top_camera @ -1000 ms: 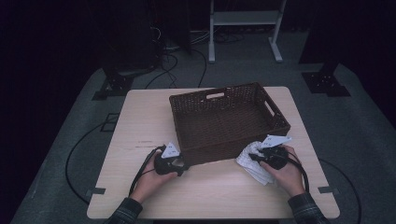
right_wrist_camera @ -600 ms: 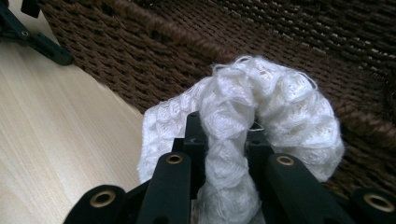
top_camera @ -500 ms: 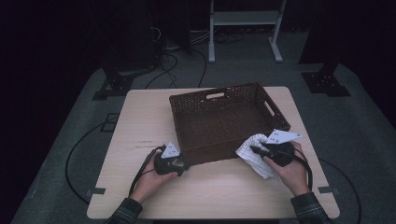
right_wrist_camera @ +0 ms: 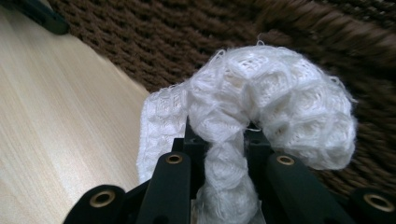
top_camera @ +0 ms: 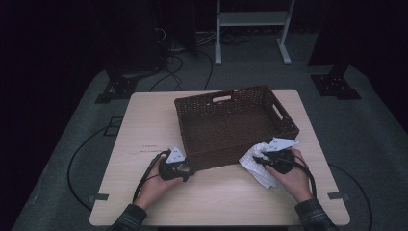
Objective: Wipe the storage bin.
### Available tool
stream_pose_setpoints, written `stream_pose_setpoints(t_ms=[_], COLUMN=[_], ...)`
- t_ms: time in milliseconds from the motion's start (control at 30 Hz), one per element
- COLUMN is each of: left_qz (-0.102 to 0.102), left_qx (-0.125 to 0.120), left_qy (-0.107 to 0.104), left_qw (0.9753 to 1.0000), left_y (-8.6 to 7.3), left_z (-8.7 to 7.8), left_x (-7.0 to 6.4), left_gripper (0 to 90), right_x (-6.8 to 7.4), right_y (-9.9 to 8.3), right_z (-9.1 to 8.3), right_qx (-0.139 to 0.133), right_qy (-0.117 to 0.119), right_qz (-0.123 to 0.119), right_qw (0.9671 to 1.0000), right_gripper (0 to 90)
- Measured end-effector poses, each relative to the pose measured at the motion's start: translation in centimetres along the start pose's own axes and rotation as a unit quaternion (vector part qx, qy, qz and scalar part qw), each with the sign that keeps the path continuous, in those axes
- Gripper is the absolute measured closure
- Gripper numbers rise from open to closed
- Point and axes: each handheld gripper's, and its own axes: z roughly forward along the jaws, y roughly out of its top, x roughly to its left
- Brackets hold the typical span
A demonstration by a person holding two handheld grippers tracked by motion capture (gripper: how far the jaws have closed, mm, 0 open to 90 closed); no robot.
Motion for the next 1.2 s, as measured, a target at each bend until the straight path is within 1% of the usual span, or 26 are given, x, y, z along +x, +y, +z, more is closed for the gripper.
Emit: stream_pose_setpoints(t_ms=[33, 133, 200, 233, 500, 567, 633, 700, 767, 800, 833, 1067, 1200], left_qz=[0.0, 0.0, 0.0, 0.0, 0.0, 0.0, 0.0, 0.0, 0.0, 0.0, 0.0, 0.0, 0.0], left_qx=[0.0, 0.0, 0.0, 0.0, 0.0, 0.0, 0.0, 0.0, 0.0, 0.0, 0.0, 0.0, 0.0], left_qy=[0.0, 0.0, 0.0, 0.0, 0.0, 0.0, 0.0, 0.0, 0.0, 0.0, 0.0, 0.0, 0.0], left_qw=[1.0, 1.0, 1.0, 1.0, 1.0, 1.0, 1.0, 1.0, 1.0, 1.0, 1.0, 1.0, 1.0], left_y=[0.0, 0.0, 0.0, 0.0, 0.0, 0.0, 0.0, 0.0, 0.0, 0.0, 0.0, 0.0, 0.0], left_z=[0.0, 0.0, 0.0, 0.0, 0.0, 0.0, 0.0, 0.0, 0.0, 0.0, 0.0, 0.0, 0.0], left_x=[0.0, 0.0, 0.0, 0.0, 0.0, 0.0, 0.0, 0.0, 0.0, 0.0, 0.0, 0.0, 0.0], left_gripper=[40.0, 40.0, 40.0, 40.0, 40.0, 40.0, 40.0, 40.0, 40.0, 40.0, 40.0, 40.0, 40.0], right_x=[0.0, 0.1, 0.1, 0.1, 0.2, 0.1, 0.2, 0.3, 0.6, 1.0, 1.1, 1.4, 1.3], right_y=[0.0, 0.0, -0.1, -0.2, -0.5, -0.6, -0.8, -0.8, -0.9, -1.0, -0.9, -0.8, -0.5], right_z=[0.1, 0.5, 0.7, 0.9, 1.9, 2.1, 2.3, 2.6, 3.1, 3.6, 3.7, 3.6, 3.0], right_qx=[0.004, 0.008, 0.012, 0.014, 0.029, 0.03, 0.038, 0.041, 0.052, 0.06, 0.062, 0.06, 0.05], right_qy=[0.0, 0.003, 0.006, 0.007, 0.018, 0.024, 0.029, 0.031, 0.036, 0.038, 0.039, 0.038, 0.035], right_qz=[-0.005, -0.001, -0.004, -0.001, 0.0, 0.004, 0.007, 0.004, -0.001, -0.01, -0.012, -0.015, -0.015], right_qw=[1.0, 1.0, 0.9999, 0.9999, 0.9994, 0.9993, 0.9989, 0.9986, 0.998, 0.9974, 0.9973, 0.9974, 0.998], right_gripper=[76.5, 76.5, 76.5, 76.5, 76.5, 76.5, 76.5, 76.5, 76.5, 76.4, 76.4, 76.5, 76.7])
